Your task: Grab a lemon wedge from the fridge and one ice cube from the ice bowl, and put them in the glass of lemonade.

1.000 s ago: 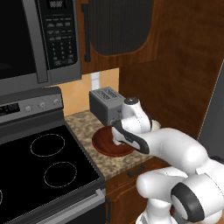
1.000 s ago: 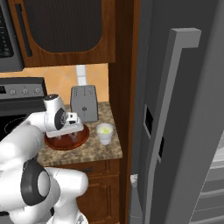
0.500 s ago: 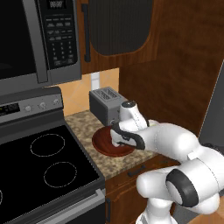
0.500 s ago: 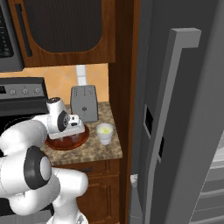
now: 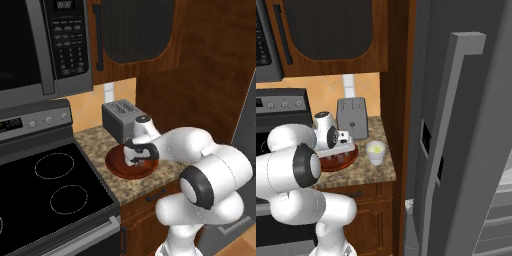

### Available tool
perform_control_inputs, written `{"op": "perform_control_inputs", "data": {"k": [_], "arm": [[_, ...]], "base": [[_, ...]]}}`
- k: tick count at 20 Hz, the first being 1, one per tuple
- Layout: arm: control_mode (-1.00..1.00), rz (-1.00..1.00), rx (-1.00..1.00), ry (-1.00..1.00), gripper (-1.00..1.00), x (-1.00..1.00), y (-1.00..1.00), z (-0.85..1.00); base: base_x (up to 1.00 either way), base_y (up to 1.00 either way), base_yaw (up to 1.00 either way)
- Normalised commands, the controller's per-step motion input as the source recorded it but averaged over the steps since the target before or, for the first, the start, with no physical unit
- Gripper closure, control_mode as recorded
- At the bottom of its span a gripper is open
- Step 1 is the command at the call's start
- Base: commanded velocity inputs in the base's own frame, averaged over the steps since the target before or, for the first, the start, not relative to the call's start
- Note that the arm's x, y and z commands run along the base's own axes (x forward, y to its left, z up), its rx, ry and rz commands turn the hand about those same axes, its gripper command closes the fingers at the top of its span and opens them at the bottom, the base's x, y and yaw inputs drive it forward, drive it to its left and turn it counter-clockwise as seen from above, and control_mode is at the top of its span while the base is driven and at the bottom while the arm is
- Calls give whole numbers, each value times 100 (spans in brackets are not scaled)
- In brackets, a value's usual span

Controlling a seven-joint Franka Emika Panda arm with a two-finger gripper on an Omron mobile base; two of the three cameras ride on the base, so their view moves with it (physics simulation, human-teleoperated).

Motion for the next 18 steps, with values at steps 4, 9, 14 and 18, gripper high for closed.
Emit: {"op": "perform_control_inputs", "data": {"k": [4,9,14,18], "arm": [[-100,-2,0,1,-100,15,5,-19],[-100,-1,-1,1,-100,4,0,-23],[-100,0,-2,1,-100,14,0,-26],[-100,0,-1,0,-100,19,0,-17]], "base": [[0,0,0],[0,0,0],[0,0,0],[0,0,0]]}}
